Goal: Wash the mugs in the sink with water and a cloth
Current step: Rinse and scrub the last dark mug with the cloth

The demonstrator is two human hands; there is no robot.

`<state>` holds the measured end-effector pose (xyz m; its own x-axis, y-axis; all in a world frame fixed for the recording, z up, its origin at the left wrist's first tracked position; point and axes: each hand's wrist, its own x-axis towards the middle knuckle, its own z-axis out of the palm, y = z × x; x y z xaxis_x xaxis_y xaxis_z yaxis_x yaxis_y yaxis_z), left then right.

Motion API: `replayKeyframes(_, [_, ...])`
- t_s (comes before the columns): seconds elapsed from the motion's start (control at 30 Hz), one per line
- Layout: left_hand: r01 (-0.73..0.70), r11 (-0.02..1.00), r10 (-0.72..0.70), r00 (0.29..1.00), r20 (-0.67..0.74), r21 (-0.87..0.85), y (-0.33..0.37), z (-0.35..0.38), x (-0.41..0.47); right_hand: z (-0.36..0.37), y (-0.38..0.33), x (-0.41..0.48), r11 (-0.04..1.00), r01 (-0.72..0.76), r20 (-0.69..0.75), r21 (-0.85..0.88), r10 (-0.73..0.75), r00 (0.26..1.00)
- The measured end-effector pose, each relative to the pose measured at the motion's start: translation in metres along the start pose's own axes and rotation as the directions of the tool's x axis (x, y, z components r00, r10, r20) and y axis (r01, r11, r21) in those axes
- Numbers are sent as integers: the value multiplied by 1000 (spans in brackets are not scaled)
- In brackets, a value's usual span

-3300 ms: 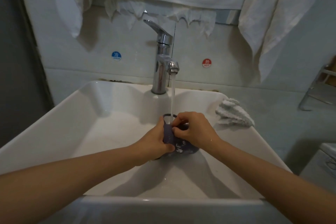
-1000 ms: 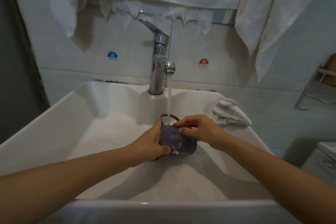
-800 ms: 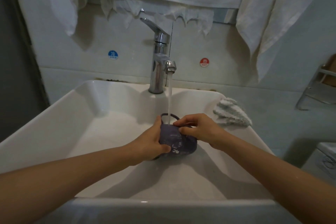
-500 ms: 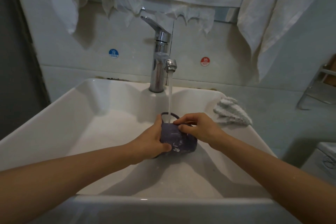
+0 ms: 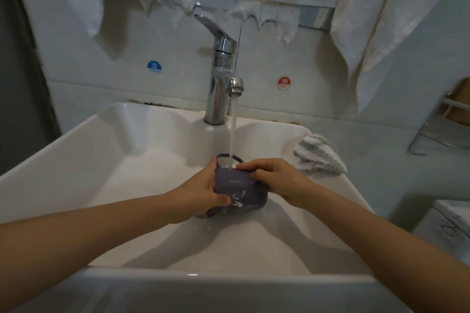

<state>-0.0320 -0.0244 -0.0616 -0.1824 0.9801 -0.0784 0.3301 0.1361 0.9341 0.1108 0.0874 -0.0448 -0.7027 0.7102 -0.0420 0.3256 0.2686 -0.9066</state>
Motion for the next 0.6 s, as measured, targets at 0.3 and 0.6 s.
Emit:
replayKeyframes(0.3, [-2,996,2,1000,3,-88,-3,-3,1,-13,5,1,980,-59,253,189,9,967])
replayKeyframes(0.6, [6,997,-4,1000,20,-79,-5,-4,2,-3,8,1,995,57,66,84,-63,996])
